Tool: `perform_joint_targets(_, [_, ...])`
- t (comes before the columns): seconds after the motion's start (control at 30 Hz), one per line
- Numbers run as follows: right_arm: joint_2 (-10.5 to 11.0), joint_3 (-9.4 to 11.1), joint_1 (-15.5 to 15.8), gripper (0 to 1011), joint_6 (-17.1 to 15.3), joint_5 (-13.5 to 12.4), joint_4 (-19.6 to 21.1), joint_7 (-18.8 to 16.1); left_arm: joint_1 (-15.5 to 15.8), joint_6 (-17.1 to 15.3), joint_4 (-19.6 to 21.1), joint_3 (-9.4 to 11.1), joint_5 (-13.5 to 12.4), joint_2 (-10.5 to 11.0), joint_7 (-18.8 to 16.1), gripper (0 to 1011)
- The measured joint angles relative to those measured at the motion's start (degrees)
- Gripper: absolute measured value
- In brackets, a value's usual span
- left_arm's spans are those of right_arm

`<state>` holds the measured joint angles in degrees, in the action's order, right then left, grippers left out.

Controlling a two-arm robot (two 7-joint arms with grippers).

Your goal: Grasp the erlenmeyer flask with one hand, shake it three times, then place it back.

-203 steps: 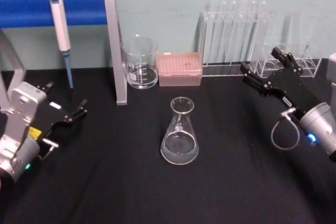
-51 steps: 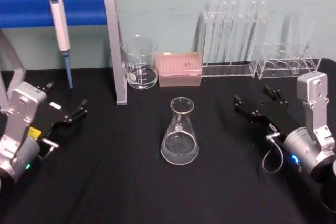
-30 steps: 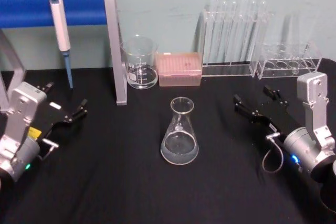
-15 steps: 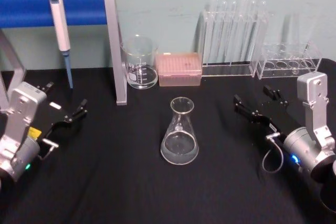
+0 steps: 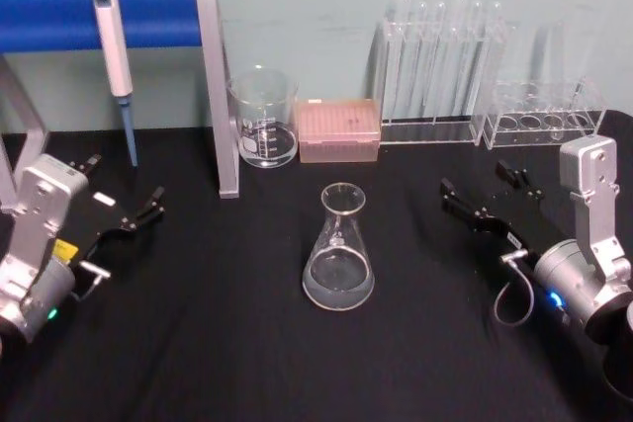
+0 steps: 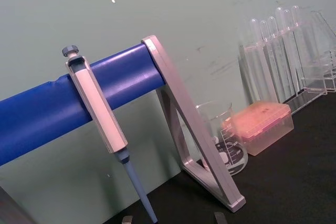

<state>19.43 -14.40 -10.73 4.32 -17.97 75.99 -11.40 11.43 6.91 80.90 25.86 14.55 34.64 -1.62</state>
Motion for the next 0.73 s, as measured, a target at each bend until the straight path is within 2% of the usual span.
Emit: perform_joint_targets(0.73, [0.0, 0.0, 0.0, 1000, 0.0, 0.0, 0.0, 0.0, 0.0, 0.0, 0.0, 0.0, 0.0, 0.0, 0.0, 1001])
